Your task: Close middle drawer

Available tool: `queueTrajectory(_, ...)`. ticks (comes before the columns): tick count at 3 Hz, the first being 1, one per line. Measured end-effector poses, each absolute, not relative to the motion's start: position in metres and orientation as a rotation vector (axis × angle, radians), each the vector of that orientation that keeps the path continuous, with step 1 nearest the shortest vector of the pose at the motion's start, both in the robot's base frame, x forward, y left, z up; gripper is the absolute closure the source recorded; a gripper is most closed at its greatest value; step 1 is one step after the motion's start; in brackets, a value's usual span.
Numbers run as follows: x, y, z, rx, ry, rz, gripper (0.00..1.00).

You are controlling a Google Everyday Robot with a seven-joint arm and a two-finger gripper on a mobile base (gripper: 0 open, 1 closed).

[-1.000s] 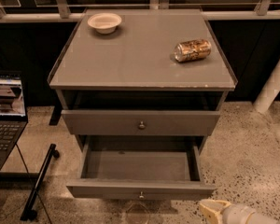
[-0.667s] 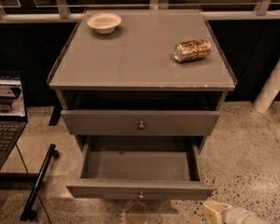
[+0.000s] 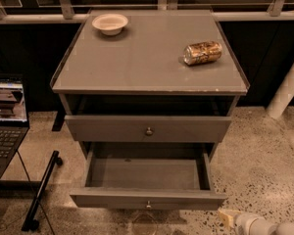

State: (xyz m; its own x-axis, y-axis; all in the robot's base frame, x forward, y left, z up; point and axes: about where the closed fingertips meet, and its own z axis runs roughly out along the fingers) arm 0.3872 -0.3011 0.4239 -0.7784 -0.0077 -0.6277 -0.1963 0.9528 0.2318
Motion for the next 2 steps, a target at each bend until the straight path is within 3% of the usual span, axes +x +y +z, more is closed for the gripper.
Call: queueTrajectory(2, 0.403, -0.289, 0.424, -0.144, 2.415, 0.442, 1.0)
